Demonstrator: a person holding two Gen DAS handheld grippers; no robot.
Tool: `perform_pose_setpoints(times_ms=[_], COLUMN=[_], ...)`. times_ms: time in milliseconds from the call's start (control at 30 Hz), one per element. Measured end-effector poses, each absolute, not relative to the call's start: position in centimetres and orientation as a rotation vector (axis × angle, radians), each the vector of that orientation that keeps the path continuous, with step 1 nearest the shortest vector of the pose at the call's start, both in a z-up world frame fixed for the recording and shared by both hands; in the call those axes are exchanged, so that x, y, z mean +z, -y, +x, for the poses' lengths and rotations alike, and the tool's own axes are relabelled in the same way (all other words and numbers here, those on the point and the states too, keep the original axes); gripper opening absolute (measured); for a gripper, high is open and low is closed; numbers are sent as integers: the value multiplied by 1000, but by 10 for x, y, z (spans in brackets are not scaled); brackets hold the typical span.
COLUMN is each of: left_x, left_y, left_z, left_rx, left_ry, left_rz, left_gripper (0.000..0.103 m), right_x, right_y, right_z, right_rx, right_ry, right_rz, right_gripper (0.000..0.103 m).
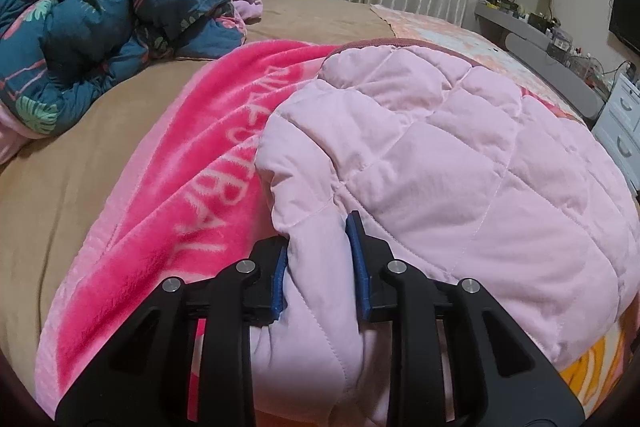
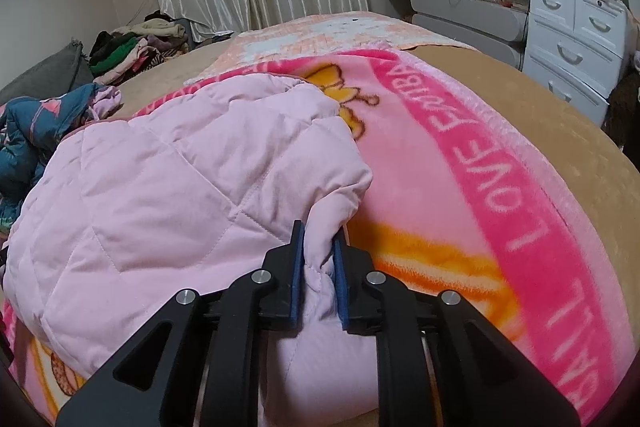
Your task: Fold large clothes
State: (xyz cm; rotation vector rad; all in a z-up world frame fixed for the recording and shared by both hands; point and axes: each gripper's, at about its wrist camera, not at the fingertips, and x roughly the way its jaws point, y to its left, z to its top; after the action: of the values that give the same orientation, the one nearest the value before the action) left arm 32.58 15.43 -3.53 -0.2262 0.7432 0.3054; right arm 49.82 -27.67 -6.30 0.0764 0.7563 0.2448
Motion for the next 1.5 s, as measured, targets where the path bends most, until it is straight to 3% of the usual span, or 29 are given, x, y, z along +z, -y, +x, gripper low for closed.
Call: perform_pose_setpoints(times_ms=[133, 267, 333, 400, 500, 733, 1167, 1500], left_x=[-33, -28, -24, -19, -7, 28, 74, 61], left_y=[-154, -159, -161, -163, -160, -150, -114, -95], left_z=[324, 319, 315, 310, 302, 276, 226, 203], left_rx=[309, 314, 315, 308, 299, 279, 271, 242], left_ry=[-749, -750, -751, -747, -728, -656, -556, -577], left_rz=[-233, -263, -282, -307, -320, -332, -245, -263], left_gripper=[21, 26, 33, 46, 59, 94, 94, 94], right_x=[-60, -56, -52, -45, -30, 18, 72, 66], right_y=[286, 299, 308, 311, 313, 302, 259, 240], right_z=[498, 494, 491, 486, 473, 437, 365, 335], right_rx=[244, 207, 206, 204, 206, 291, 393, 425], right_ry=[-770, -788, -791, -782, -733, -620, -450, -459], right_rz=[120, 178, 224, 247, 259, 251, 125, 129], right_gripper=[25, 57, 65, 85, 94, 99, 99, 99])
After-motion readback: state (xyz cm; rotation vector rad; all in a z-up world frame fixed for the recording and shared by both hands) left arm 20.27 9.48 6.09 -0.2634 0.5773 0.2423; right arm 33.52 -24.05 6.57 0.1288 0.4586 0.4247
